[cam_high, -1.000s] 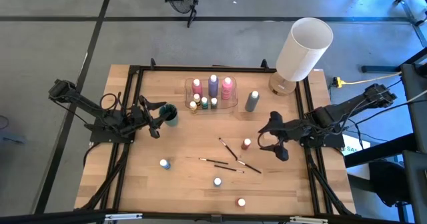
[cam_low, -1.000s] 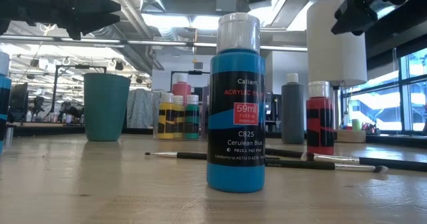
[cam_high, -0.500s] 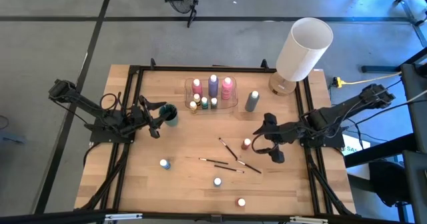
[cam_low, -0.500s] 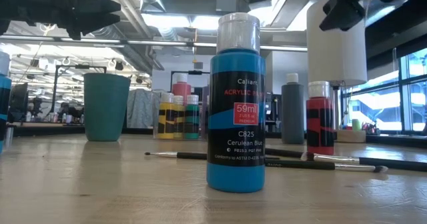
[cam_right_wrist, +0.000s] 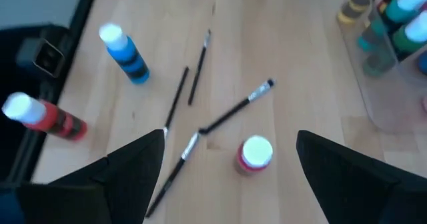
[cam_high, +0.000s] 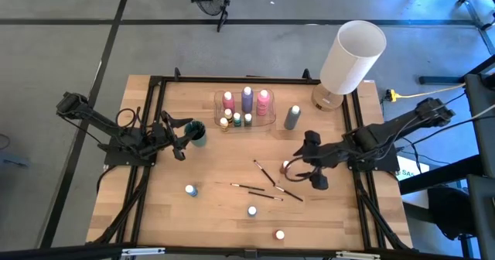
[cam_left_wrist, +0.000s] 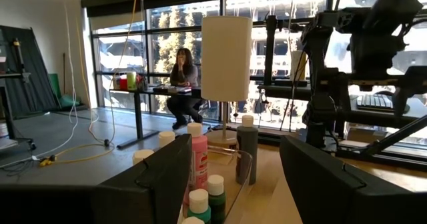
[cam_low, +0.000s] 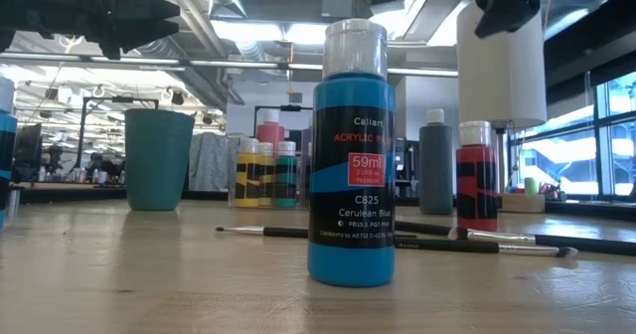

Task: Pick & Place Paint Supplies
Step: Put the red paint bottle into the transparent bin

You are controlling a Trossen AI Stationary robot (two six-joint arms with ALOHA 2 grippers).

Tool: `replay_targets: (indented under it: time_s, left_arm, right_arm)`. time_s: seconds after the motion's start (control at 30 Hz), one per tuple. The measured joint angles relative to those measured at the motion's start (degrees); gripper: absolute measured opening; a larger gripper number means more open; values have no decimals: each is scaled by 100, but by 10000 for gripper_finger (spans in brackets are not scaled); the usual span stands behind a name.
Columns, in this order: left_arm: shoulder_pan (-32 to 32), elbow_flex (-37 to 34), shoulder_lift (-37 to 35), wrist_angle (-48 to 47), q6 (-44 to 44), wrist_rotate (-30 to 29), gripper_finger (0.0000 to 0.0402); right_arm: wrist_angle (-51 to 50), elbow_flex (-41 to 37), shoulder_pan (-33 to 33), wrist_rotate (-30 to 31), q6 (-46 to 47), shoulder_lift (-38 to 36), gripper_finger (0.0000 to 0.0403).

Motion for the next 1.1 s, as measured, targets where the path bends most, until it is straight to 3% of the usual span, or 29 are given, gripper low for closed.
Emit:
replay_targets:
  time_s: [0.9, 1.1]
  left_arm:
    - [1, 0, 0, 2, 0, 2, 224]
    - [2, 0, 1, 2, 0, 2, 224]
  right_arm:
    - [-136, 2, 13, -52, 128, 220, 344]
    - [-150, 2, 13, -304, 412, 218, 344]
